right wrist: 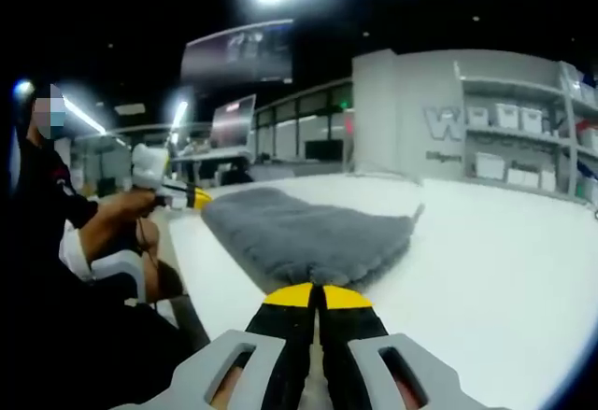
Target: Open the folded towel by lifting each exposed corner and separating the folded layers until the towel lies flat within the target outline without major curled edges
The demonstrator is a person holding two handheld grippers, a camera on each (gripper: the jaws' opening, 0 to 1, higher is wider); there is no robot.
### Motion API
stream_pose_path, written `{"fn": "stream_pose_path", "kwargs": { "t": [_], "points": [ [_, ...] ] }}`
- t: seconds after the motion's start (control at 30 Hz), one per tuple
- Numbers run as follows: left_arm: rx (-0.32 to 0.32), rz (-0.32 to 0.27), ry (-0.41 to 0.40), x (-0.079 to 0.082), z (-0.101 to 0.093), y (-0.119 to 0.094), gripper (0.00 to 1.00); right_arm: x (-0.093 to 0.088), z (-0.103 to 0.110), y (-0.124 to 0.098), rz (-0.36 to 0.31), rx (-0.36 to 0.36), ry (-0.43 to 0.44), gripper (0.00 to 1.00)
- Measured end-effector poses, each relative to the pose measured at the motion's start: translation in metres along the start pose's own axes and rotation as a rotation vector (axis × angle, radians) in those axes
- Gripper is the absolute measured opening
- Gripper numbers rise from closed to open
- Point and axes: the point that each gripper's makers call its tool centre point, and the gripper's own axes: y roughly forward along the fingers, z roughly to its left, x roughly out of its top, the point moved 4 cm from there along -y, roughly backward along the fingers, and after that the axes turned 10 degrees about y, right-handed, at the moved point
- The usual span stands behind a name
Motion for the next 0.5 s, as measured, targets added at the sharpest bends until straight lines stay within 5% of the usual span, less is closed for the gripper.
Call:
{"fn": "stream_pose_path", "kwargs": {
  "t": [0.5],
  "points": [
    [-0.015,0.031,0.040,0.0037,0.0006,0.0057,0.05,0.0027,0.0024,-0.0005,0.002,0.017,-0.011,0.00]
  ]
}}
